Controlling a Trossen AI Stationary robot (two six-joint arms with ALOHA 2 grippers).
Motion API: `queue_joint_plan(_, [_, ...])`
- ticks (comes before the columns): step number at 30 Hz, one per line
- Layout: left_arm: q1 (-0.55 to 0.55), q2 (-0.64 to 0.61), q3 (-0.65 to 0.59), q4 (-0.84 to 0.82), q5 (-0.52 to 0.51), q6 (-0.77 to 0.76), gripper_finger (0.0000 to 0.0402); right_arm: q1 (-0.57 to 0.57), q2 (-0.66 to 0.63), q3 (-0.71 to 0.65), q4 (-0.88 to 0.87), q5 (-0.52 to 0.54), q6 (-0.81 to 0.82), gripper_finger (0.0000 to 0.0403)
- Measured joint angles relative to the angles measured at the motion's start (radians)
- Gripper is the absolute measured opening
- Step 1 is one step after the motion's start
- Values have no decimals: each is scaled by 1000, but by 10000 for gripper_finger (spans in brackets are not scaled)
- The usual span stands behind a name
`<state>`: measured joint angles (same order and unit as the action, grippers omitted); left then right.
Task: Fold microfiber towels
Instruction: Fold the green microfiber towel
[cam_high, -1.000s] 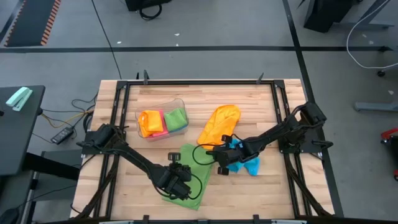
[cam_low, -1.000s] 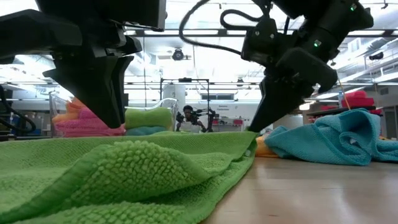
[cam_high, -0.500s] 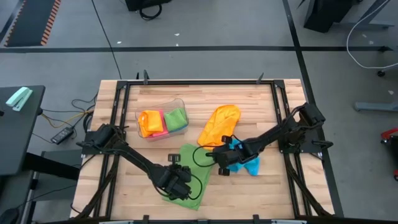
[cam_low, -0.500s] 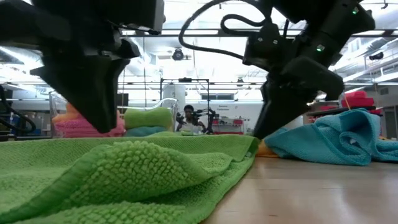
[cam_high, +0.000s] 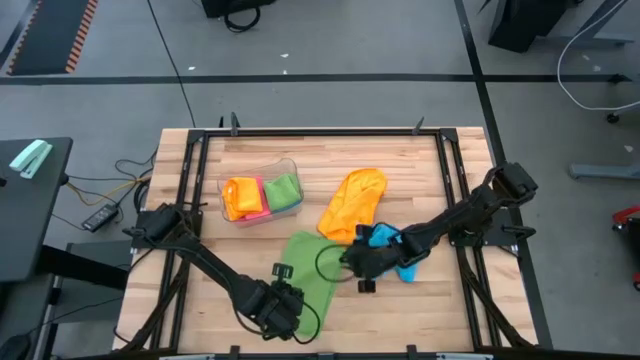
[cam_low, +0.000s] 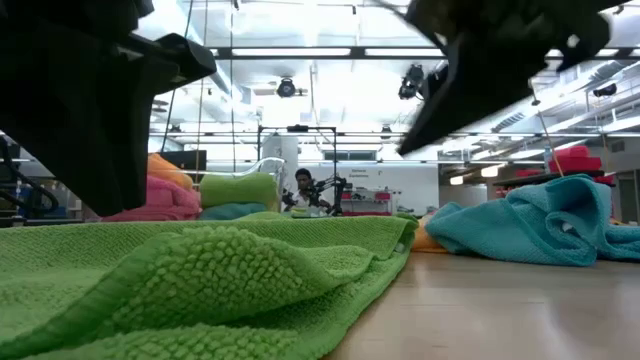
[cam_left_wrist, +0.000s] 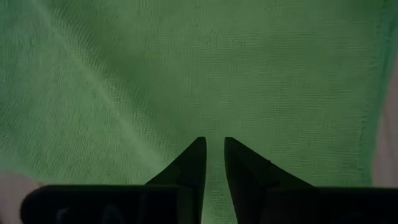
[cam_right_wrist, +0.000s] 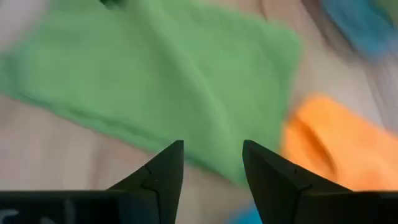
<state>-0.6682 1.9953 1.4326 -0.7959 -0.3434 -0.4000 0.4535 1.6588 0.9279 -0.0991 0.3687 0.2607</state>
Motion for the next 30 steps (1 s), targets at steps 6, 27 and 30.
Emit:
queue_joint_plan(6, [1, 0, 0, 0, -1, -15, 58, 51, 95, 0, 245, -38, -144, 170])
queue_joint_plan(27, [-12, 0, 0, -69, 0, -59, 51, 33, 507, 475, 140, -502, -305, 147])
queue_joint_plan(30, [-19, 0, 0, -79, 0, -73, 54, 33, 508, 476, 143, -505, -305, 147])
